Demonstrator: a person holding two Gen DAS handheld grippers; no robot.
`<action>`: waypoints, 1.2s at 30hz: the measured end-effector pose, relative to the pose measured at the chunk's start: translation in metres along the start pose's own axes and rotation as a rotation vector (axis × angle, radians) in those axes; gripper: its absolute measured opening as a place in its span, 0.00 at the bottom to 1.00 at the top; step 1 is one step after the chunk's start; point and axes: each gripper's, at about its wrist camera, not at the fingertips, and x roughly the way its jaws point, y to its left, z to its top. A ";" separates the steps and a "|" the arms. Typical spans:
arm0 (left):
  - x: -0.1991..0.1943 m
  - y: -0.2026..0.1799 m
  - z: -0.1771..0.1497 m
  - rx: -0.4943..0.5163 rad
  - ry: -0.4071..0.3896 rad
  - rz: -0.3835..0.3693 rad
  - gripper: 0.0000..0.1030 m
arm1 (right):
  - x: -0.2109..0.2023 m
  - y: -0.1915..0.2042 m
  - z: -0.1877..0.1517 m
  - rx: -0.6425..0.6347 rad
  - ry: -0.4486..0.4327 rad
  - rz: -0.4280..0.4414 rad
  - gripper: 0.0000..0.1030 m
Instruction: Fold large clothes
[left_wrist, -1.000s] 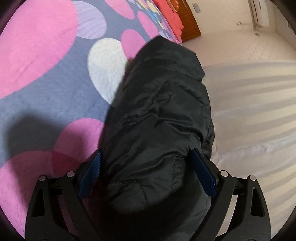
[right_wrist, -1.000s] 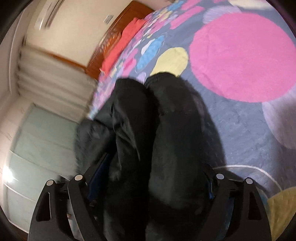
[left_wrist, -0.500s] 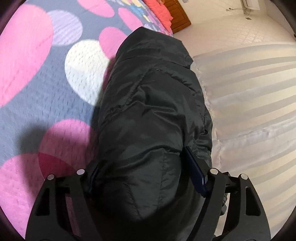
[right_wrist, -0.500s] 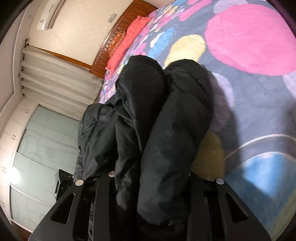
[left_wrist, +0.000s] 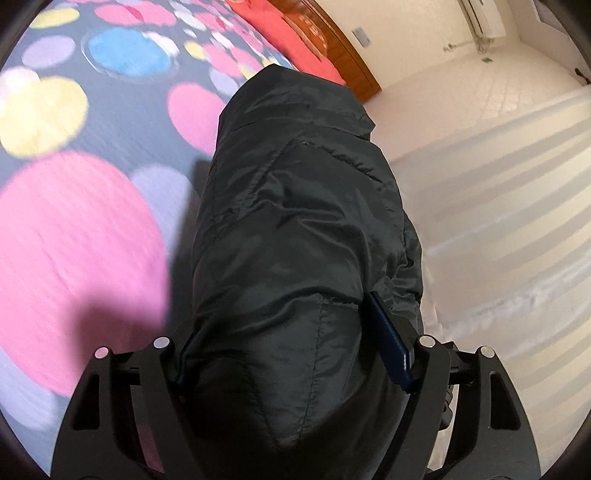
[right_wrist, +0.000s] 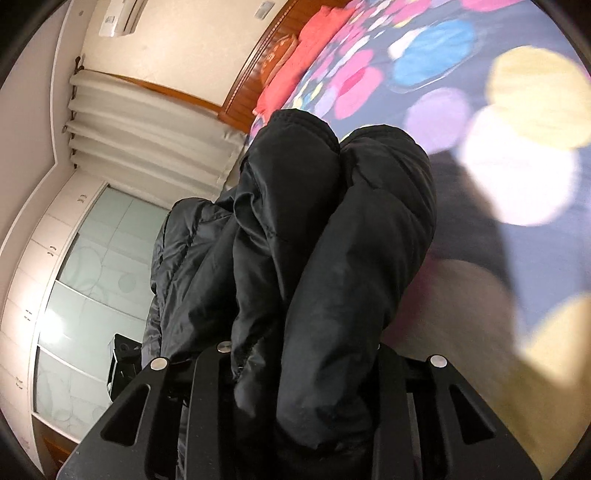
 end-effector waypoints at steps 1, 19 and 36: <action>-0.003 0.004 0.003 -0.003 -0.006 0.006 0.74 | 0.006 0.002 0.001 -0.002 0.007 0.001 0.29; 0.004 0.059 0.023 -0.064 0.011 0.104 0.77 | 0.039 -0.021 0.004 0.051 0.061 -0.063 0.33; -0.061 0.078 -0.035 -0.009 0.002 0.004 0.89 | -0.015 -0.014 -0.038 -0.023 0.083 -0.174 0.70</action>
